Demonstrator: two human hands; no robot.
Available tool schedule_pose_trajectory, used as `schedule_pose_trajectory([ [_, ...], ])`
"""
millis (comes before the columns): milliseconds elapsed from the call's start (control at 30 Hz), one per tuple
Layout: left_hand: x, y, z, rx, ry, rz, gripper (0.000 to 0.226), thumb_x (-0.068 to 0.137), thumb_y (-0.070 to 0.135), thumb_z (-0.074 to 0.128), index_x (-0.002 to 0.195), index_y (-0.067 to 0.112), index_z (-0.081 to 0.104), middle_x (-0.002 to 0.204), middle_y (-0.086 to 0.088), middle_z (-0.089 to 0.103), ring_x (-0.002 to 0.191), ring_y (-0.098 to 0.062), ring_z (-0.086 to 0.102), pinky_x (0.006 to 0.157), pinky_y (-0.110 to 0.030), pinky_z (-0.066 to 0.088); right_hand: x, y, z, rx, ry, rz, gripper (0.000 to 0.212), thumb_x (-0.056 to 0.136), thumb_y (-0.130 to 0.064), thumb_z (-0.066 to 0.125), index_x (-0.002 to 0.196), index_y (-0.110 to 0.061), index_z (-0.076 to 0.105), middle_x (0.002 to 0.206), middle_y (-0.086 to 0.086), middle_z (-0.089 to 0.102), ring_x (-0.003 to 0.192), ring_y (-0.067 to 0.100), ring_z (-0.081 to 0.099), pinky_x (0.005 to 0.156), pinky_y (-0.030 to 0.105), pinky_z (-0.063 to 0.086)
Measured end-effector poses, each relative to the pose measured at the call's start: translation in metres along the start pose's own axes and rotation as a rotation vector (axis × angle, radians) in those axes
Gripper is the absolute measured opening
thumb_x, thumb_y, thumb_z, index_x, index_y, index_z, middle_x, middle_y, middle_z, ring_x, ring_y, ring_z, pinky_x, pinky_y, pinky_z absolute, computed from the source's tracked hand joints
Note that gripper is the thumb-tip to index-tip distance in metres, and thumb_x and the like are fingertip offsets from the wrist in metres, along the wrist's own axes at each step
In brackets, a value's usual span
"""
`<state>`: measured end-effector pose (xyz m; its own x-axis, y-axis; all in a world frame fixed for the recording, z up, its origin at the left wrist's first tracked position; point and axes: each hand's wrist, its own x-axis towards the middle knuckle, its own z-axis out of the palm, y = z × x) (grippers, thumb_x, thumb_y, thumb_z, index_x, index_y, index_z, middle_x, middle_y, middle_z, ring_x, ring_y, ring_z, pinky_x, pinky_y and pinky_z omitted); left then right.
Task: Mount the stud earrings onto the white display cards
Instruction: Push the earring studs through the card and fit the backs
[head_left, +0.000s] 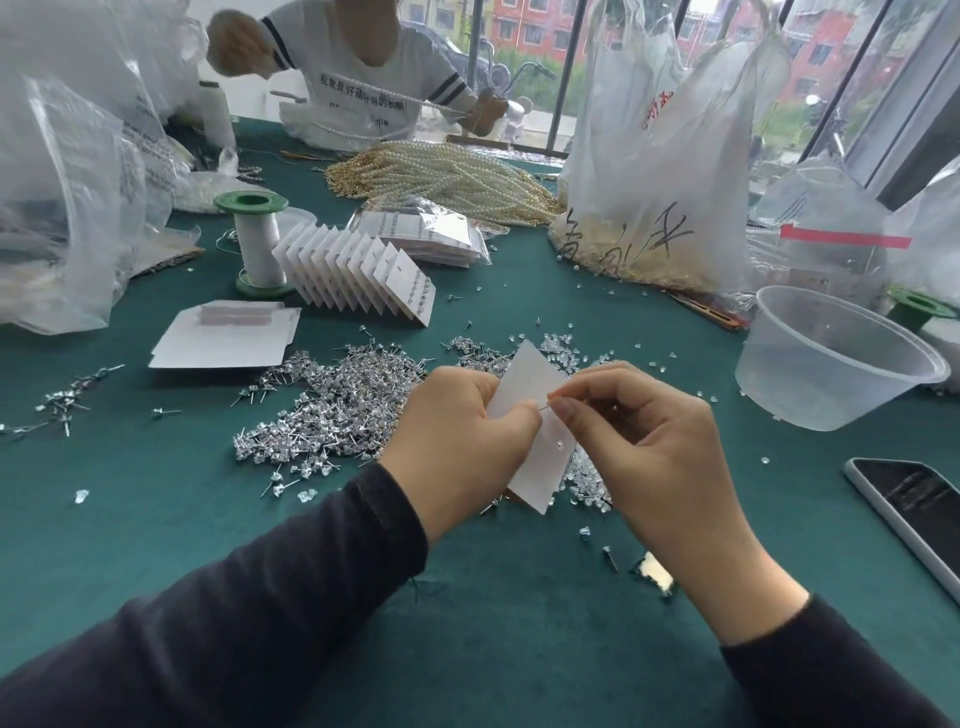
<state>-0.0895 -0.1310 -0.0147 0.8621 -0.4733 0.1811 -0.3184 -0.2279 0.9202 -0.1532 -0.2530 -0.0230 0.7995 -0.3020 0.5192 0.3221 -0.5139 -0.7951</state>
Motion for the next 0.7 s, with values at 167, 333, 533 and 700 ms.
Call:
schedule_pose_trajectory([
  [167, 0.0011, -0.0048, 0.0001, 0.05, 0.011, 0.03, 0.034, 0.079, 0.026, 0.058, 0.072, -0.006, 0.064, 0.068, -0.022, 0.066, 0.06, -0.036, 0.059, 0.052, -0.038, 0.047, -0.0001, 0.0008, 0.0016, 0.021, -0.015, 0.022, 0.017, 0.078, 0.001, 0.068, 0.073, -0.015, 0.068, 0.076, -0.003, 0.066, 0.071, 0.018, 0.06, 0.066, 0.034, 0.05],
  [333, 0.0014, -0.0047, -0.0014, 0.078, 0.03, 0.078, 0.036, 0.074, 0.029, 0.056, 0.062, -0.005, 0.06, 0.054, -0.009, 0.055, 0.048, -0.017, 0.045, 0.044, -0.022, 0.034, -0.0025, 0.0021, 0.0037, -0.02, 0.002, -0.011, 0.017, 0.078, 0.0, 0.069, 0.073, -0.016, 0.068, 0.077, -0.008, 0.064, 0.071, 0.007, 0.059, 0.064, 0.02, 0.046],
  [533, 0.0002, -0.0034, -0.004, 0.085, 0.013, 0.134, 0.041, 0.076, 0.028, 0.053, 0.061, -0.01, 0.053, 0.052, -0.009, 0.049, 0.046, -0.017, 0.042, 0.043, -0.025, 0.03, -0.0049, 0.0029, 0.0074, 0.027, 0.036, -0.004, 0.015, 0.077, -0.004, 0.07, 0.072, -0.018, 0.069, 0.073, -0.008, 0.065, 0.07, 0.008, 0.059, 0.063, 0.019, 0.046],
  [700, 0.0012, -0.0025, -0.0048, 0.038, -0.012, 0.136, 0.043, 0.07, 0.03, 0.047, 0.061, -0.012, 0.049, 0.053, -0.008, 0.045, 0.047, -0.016, 0.038, 0.045, -0.025, 0.028, -0.007, 0.0, 0.009, 0.032, 0.061, -0.024, 0.008, 0.075, -0.01, 0.068, 0.074, -0.017, 0.07, 0.074, -0.004, 0.065, 0.069, 0.013, 0.06, 0.062, 0.024, 0.048],
])
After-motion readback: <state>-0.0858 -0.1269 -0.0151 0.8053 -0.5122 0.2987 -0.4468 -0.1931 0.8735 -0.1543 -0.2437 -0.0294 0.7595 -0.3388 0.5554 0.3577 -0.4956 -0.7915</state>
